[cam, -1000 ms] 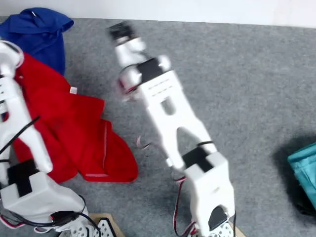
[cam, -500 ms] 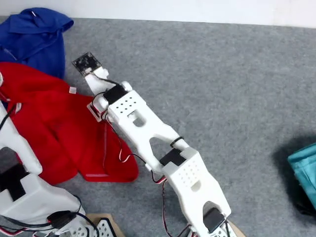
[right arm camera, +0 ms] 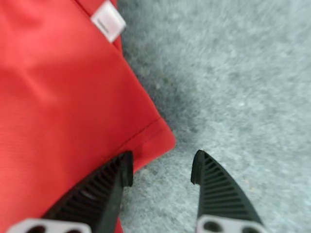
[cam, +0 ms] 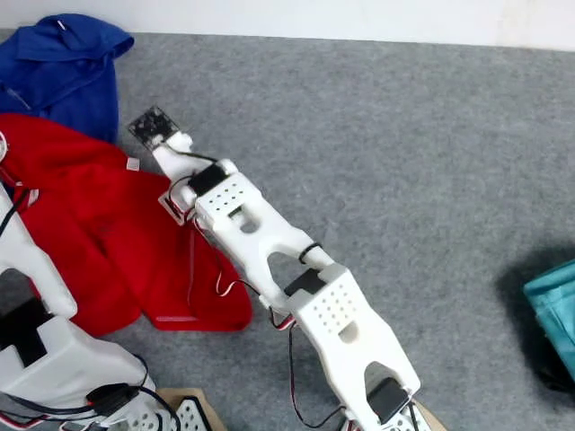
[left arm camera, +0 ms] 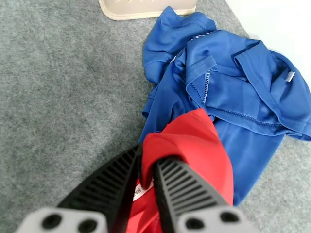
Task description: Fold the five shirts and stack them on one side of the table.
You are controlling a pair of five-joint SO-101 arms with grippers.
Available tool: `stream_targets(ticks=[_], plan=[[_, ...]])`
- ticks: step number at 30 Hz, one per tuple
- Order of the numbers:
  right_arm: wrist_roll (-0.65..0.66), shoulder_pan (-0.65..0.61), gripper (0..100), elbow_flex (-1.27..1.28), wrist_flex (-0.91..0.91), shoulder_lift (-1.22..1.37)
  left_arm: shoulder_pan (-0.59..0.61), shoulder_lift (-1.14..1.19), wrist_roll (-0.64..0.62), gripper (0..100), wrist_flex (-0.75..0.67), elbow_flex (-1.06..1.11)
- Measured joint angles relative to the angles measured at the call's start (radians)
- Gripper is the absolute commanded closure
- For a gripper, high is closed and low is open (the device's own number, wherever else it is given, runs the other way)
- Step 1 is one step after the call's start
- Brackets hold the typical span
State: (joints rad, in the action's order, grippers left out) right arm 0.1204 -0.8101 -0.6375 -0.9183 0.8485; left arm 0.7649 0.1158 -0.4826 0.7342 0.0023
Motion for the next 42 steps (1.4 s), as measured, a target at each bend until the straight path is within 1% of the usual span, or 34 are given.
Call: stream_targets(ticks=[4,9,11,14,18,23,27,30,33,38,42], plan=[[0.000,0.000,79.6,-0.083,0.002,0.068,0.000,0.000,0.000,99,-0.011,0.031],[0.000,0.000,80.7,-0.242,0.002,0.184,0.000,0.000,0.000,99,-0.095,0.104],[0.000,0.002,85.8,-0.315,0.002,0.235,0.000,0.000,0.000,99,-0.124,0.127],[0.000,0.009,98.8,-0.410,0.002,0.299,0.000,0.000,0.000,99,-0.152,0.144],[0.000,0.032,99.2,-0.497,-0.003,0.345,0.000,0.000,0.000,99,-0.158,0.144],[0.000,0.083,99.2,-0.608,-0.152,0.353,0.000,0.000,0.000,99,-0.158,0.144],[0.000,0.169,99.2,-0.738,-0.324,0.353,-0.003,0.000,0.000,99,-0.158,0.144],[0.000,0.256,99.2,-0.859,-0.445,0.353,-0.043,0.000,0.000,99,-0.158,0.144],[0.000,0.353,99.2,-0.973,-0.537,0.351,-0.124,0.000,0.000,99,-0.158,0.144],[0.002,0.466,99.2,-1.000,-0.626,0.331,-0.273,0.000,0.000,99,-0.158,0.057],[0.074,0.525,99.2,-1.000,-0.632,0.210,-0.350,0.000,0.000,99,-0.150,-0.077]])
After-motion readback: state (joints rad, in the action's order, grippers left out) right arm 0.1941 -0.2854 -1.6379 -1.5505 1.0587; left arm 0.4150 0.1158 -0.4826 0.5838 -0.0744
